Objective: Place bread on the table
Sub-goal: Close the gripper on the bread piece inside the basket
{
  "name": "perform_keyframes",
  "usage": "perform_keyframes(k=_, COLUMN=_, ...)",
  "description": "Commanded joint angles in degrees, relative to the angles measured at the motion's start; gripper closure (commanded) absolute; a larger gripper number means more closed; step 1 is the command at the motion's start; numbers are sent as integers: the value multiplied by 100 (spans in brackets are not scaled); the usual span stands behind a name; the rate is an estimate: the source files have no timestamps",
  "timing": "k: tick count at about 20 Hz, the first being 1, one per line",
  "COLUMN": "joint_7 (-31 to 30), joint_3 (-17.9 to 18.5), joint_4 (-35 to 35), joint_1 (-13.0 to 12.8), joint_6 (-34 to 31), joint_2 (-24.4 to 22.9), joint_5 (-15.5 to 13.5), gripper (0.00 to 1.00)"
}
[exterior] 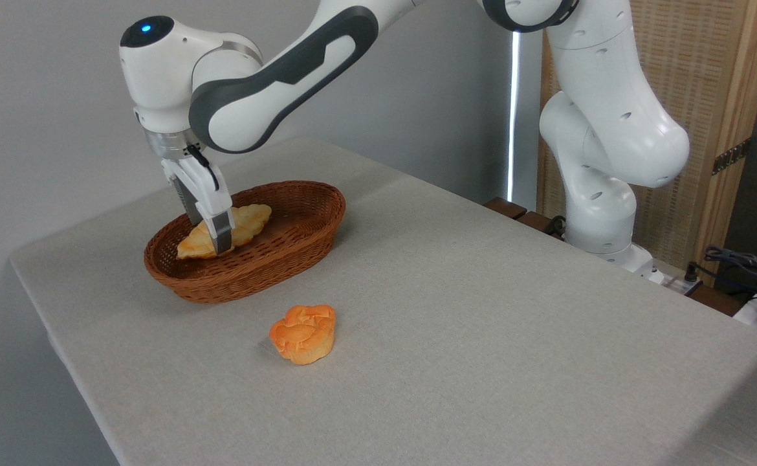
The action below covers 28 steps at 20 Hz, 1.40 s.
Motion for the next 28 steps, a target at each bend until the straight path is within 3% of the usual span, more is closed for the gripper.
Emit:
perform_keyframes(k=1, joint_7=-42, joint_3=-35, joint_4=22, joint_1=-8, joint_6=110, joint_2=46, joint_5=-14, gripper=0)
perform_keyframes(k=9, joint_7=-76, joint_3=-35, joint_4=4, joint_1=-8, joint_6=101, joint_2=143, joint_5=328, gripper=0)
perform_keyframes(k=13, joint_7=-85, joint_3=-35, joint_4=4, joint_1=-8, joint_6=92, joint_2=161, joint_5=337, gripper=1)
perform_keyframes(k=16, joint_7=-164, joint_3=-35, joint_4=13, joint_1=-17, joint_6=92, joint_2=161, joint_5=355, gripper=49)
perform_keyframes(k=18, joint_7=-173, joint_3=-35, joint_4=13, joint_1=-8, joint_6=92, joint_2=161, joint_5=355, gripper=63)
perform_keyframes(k=28, joint_7=-191, joint_3=-26, joint_4=31, joint_1=-8, joint_6=92, joint_2=134, joint_5=355, gripper=63)
